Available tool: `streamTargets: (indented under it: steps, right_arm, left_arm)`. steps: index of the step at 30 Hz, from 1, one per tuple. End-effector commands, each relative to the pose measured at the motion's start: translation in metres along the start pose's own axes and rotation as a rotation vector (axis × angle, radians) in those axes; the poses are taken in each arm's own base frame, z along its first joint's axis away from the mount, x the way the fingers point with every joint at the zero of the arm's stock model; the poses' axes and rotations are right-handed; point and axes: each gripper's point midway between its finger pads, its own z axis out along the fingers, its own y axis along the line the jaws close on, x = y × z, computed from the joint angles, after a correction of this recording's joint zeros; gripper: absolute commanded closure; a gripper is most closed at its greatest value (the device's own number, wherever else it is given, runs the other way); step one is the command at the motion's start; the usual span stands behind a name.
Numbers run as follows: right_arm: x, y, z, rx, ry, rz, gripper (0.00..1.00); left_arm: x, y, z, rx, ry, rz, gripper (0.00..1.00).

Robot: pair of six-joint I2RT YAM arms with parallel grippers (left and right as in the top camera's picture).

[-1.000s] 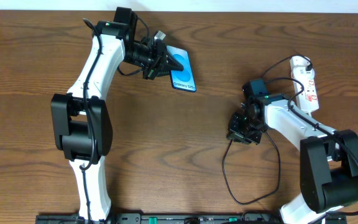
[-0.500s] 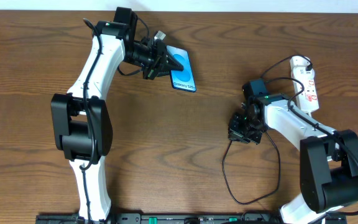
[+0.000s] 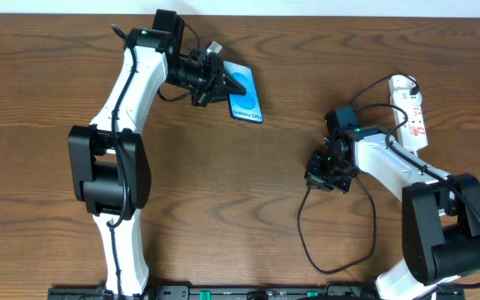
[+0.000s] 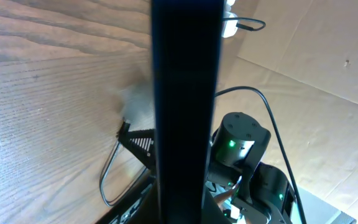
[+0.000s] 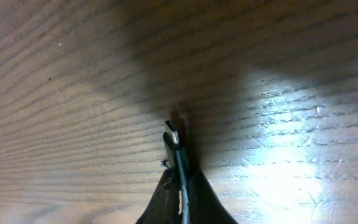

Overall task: Plug charger to phone and switch on socket
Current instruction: 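Grasp the black cable's USB-C plug with the right gripper, then lift the plug toward the bottom of the phone held by the left gripper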

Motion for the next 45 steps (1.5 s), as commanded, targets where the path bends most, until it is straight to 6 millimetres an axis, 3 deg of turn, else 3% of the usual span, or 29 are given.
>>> streamTargets:
  steps: [1, 7, 12, 19, 24, 32, 39, 45]
  right_arm:
    - [0.004, -0.003, 0.004, 0.007, 0.014, 0.002, 0.99]
    - [0.002, 0.011, -0.001, -0.063, 0.027, -0.042, 0.98]
    - [-0.002, 0.048, -0.024, -0.271, 0.058, -0.205, 0.99]
    - [0.015, 0.096, -0.063, -0.634, 0.12, -0.448, 0.99]
    - [0.02, 0.126, -0.093, -0.882, 0.121, -0.541, 0.99]
    - [0.016, 0.138, -0.105, -0.962, 0.081, -0.612, 0.99]
    - [0.016, 0.138, -0.106, -0.957, 0.106, -0.563, 0.99]
    - [0.018, 0.143, -0.118, -0.972, 0.064, -0.609, 0.99]
  left_arm:
    - [0.006, -0.015, -0.008, 0.033, -0.004, 0.04, 0.93]
    - [0.009, -0.022, -0.009, 0.073, 0.014, 0.044, 0.93]
    - [0.012, -0.043, -0.011, 0.187, 0.046, 0.105, 0.93]
    - [0.018, -0.084, -0.024, 0.403, 0.101, 0.294, 0.93]
    - [0.016, -0.092, -0.023, 0.422, 0.098, 0.366, 0.93]
    - [0.006, -0.108, -0.025, 0.431, 0.092, 0.379, 0.93]
    - [0.009, -0.131, -0.021, 0.449, 0.07, 0.563, 0.93]
    - [0.003, -0.132, -0.016, 0.422, 0.042, 0.528, 0.93]
